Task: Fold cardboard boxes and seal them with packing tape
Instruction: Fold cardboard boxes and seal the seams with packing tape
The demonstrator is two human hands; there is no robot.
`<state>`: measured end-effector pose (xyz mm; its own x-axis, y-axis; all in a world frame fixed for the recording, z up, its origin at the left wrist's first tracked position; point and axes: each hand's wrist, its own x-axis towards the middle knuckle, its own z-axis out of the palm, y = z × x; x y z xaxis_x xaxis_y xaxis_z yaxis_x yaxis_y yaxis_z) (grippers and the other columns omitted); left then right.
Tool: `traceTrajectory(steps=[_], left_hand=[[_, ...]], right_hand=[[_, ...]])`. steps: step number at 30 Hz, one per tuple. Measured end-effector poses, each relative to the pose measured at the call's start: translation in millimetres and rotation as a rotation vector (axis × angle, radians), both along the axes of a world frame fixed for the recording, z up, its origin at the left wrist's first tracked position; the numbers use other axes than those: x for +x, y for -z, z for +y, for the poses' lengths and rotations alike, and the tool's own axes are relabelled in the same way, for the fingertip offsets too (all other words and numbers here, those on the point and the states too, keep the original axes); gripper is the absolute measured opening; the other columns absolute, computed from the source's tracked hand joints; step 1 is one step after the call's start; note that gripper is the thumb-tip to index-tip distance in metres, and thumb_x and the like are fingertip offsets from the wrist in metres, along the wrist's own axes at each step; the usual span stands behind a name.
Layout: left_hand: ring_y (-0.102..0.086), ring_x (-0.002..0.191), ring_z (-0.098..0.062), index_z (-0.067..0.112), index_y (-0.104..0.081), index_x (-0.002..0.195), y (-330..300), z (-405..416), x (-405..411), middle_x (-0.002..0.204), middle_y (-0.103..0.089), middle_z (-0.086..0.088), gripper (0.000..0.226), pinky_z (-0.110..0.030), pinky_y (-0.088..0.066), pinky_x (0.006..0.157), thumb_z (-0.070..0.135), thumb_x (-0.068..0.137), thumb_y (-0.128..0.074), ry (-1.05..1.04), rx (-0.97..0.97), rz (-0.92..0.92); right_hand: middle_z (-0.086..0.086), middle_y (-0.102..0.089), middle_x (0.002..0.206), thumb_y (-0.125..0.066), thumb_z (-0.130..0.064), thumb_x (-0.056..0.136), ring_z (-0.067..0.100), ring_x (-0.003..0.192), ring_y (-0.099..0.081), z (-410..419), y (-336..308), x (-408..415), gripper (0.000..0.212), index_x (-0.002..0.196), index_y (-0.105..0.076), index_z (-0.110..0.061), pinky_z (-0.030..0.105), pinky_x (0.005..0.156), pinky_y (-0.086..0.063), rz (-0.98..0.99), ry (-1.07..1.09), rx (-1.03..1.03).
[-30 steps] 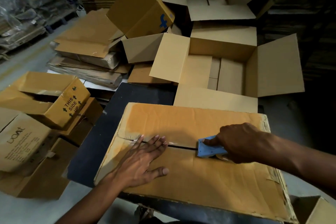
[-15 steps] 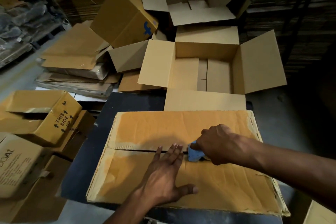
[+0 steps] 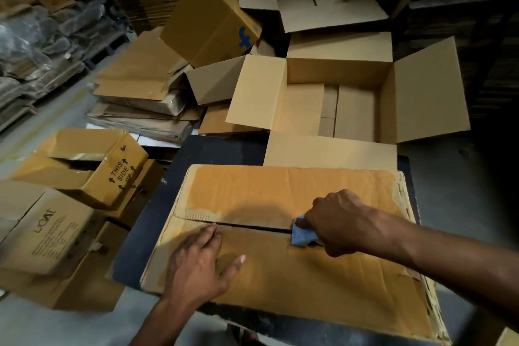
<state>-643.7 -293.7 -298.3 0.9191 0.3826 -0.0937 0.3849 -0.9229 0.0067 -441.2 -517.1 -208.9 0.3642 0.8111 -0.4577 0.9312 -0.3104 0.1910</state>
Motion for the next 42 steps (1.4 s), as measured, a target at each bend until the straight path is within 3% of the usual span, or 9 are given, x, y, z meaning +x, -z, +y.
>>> traceTrajectory(steps=[3,6,9,18,29,33,36,40,42], left_hand=[[-0.055,0.132,-0.022,0.024,-0.063,0.139,-3.4,-44.3,28.1,0.145,-0.061,-0.002,0.081,-0.04,-0.043,0.111,0.083,0.088,-0.037,0.086,-0.039,-0.058],[-0.004,0.159,-0.014,0.026,-0.012,0.166,-1.3,-87.3,50.4,0.173,-0.005,0.005,0.106,-0.04,-0.002,0.129,0.092,0.084,-0.03,0.261,-0.179,0.072],[0.021,0.154,-0.003,0.03,0.018,0.162,7.2,-97.3,56.7,0.17,0.021,0.012,0.12,-0.045,0.012,0.127,0.099,0.077,-0.029,0.281,-0.255,0.157],[0.024,0.15,0.007,0.033,0.007,0.164,12.6,-89.2,55.0,0.167,0.023,0.021,0.113,-0.041,0.016,0.126,0.099,0.078,-0.026,0.279,-0.268,0.188],[0.026,0.149,0.007,0.033,0.009,0.164,15.3,-86.8,54.7,0.165,0.027,0.021,0.112,-0.041,0.013,0.126,0.101,0.078,-0.017,0.287,-0.236,0.171],[0.023,0.154,-0.005,0.028,0.013,0.162,15.5,-90.2,54.1,0.165,0.027,0.015,0.112,-0.044,0.013,0.125,0.1,0.079,-0.01,0.318,-0.196,0.179],[0.001,0.159,-0.023,0.022,0.0,0.165,18.5,-91.6,53.2,0.171,0.011,0.005,0.104,-0.049,0.003,0.121,0.091,0.09,-0.023,0.397,-0.094,0.084],[0.034,0.151,-0.013,0.023,0.016,0.163,8.4,-132.2,80.4,0.164,0.036,0.009,0.113,-0.054,0.019,0.122,0.096,0.084,-0.018,0.531,-0.177,0.233],[0.035,0.15,-0.013,0.016,0.018,0.162,5.4,-157.6,95.0,0.164,0.036,0.004,0.121,-0.053,0.016,0.125,0.098,0.081,-0.019,0.543,-0.201,0.283]], right_hand=[[0.004,-0.065,0.115,-0.062,-0.029,0.095,0.026,0.095,-0.066,1.3,2.2,-1.1,0.049,0.143,-0.054,-0.031,0.032,0.063,-0.042,-0.013,-0.01,0.005],[0.003,-0.068,0.111,-0.063,-0.033,0.095,0.027,0.091,-0.067,0.9,1.9,0.1,0.041,0.135,-0.059,-0.029,0.032,0.059,-0.04,-0.002,-0.013,0.002],[0.002,-0.069,0.105,-0.064,-0.036,0.094,0.025,0.076,-0.062,3.6,2.1,3.0,0.035,0.127,-0.063,-0.027,0.032,0.057,-0.042,0.017,-0.023,-0.022],[0.004,-0.068,0.105,-0.07,-0.026,0.093,0.019,0.074,-0.059,-14.9,-16.7,10.5,0.036,0.127,-0.063,-0.016,0.031,0.057,-0.044,0.035,-0.083,-0.138],[0.0,-0.069,0.11,-0.065,-0.037,0.097,0.019,0.096,-0.069,-101.3,-21.7,40.4,0.035,0.129,-0.061,-0.024,0.038,0.082,-0.061,0.053,0.001,-0.137],[0.001,-0.069,0.113,-0.064,-0.036,0.098,0.021,0.099,-0.069,-106.1,-11.2,38.4,0.037,0.132,-0.059,-0.024,0.04,0.083,-0.061,0.031,0.018,-0.128],[0.003,-0.067,0.111,-0.07,-0.035,0.095,0.022,0.093,-0.068,-104.9,-7.0,39.4,0.038,0.129,-0.061,-0.023,0.038,0.079,-0.061,0.002,0.028,-0.118],[0.003,-0.067,0.111,-0.07,-0.038,0.094,0.022,0.093,-0.067,-109.0,-9.2,40.0,0.04,0.13,-0.06,-0.024,0.037,0.079,-0.059,-0.011,0.025,-0.07],[0.003,-0.067,0.112,-0.068,-0.041,0.095,0.023,0.095,-0.067,-110.9,-10.2,39.8,0.042,0.132,-0.059,-0.025,0.037,0.08,-0.059,-0.014,0.035,-0.051]])
